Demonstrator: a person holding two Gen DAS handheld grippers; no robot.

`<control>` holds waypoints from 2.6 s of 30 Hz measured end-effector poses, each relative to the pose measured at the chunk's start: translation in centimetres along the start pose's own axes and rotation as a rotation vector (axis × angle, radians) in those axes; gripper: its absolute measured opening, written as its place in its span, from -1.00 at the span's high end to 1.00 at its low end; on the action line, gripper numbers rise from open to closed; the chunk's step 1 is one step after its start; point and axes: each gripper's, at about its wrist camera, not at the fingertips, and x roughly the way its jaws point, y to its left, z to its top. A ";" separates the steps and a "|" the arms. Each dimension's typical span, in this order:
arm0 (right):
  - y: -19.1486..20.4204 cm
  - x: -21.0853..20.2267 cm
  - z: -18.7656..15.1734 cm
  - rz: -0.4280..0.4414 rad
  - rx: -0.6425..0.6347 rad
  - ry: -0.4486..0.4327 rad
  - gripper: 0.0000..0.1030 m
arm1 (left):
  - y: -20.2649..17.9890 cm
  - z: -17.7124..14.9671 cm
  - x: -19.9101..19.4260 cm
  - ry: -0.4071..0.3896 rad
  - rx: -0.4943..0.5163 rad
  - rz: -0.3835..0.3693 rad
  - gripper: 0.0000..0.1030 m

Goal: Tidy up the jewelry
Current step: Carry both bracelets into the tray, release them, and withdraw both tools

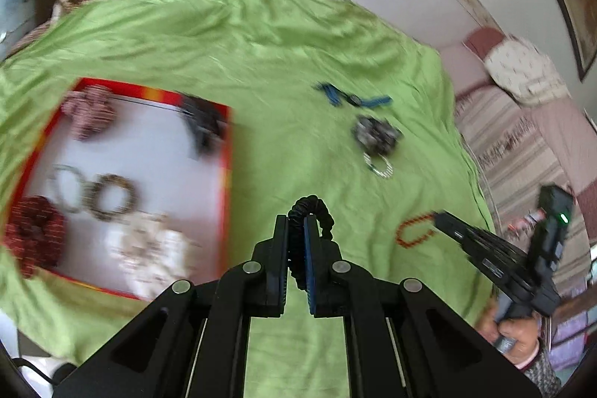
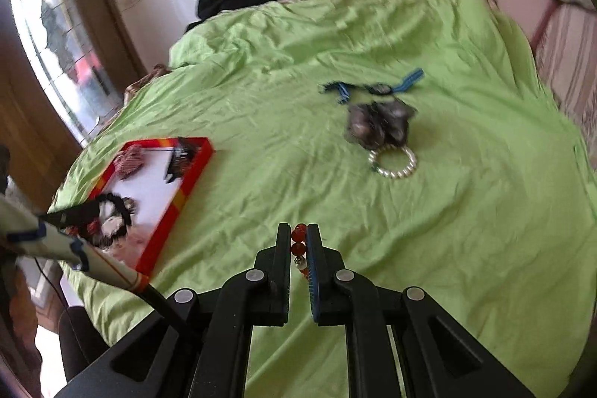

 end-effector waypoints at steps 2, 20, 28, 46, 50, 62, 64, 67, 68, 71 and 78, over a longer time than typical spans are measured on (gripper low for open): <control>1.1 -0.5 0.4 0.008 -0.022 -0.004 0.83 | 2.5 1.0 -1.3 -0.018 -0.032 0.024 0.86; 17.5 8.0 5.6 0.096 -0.292 0.132 0.83 | 21.9 7.3 0.3 -0.027 -0.272 0.192 0.86; 27.1 16.2 7.6 0.147 -0.383 0.210 0.83 | 25.5 8.1 3.4 0.012 -0.284 0.263 0.86; 26.0 22.3 6.3 0.156 -0.251 0.261 0.18 | 25.6 7.3 1.9 -0.028 -0.268 0.278 0.49; 25.0 19.2 6.1 0.167 -0.261 0.218 0.16 | 23.8 6.5 -0.9 -0.078 -0.250 0.322 0.47; 15.9 9.3 0.8 0.118 -0.183 0.127 0.03 | 12.4 1.2 -5.8 -0.169 -0.149 0.326 0.18; 13.7 8.1 -0.7 0.094 -0.146 0.124 0.03 | 9.7 0.1 -5.5 -0.168 -0.117 0.291 0.13; 10.8 6.4 -2.4 0.060 -0.106 0.121 0.03 | 6.5 -1.2 -4.5 -0.149 -0.086 0.245 0.09; 9.7 5.8 -2.9 0.049 -0.092 0.117 0.03 | 5.4 -1.5 -4.0 -0.138 -0.074 0.228 0.09; 6.2 3.7 -4.2 0.000 -0.050 0.100 0.03 | 2.1 -2.4 -2.6 -0.107 -0.024 0.199 0.09; -1.9 -0.6 -6.6 -0.128 0.055 0.065 0.03 | -3.7 -4.6 1.4 -0.029 0.070 0.167 0.09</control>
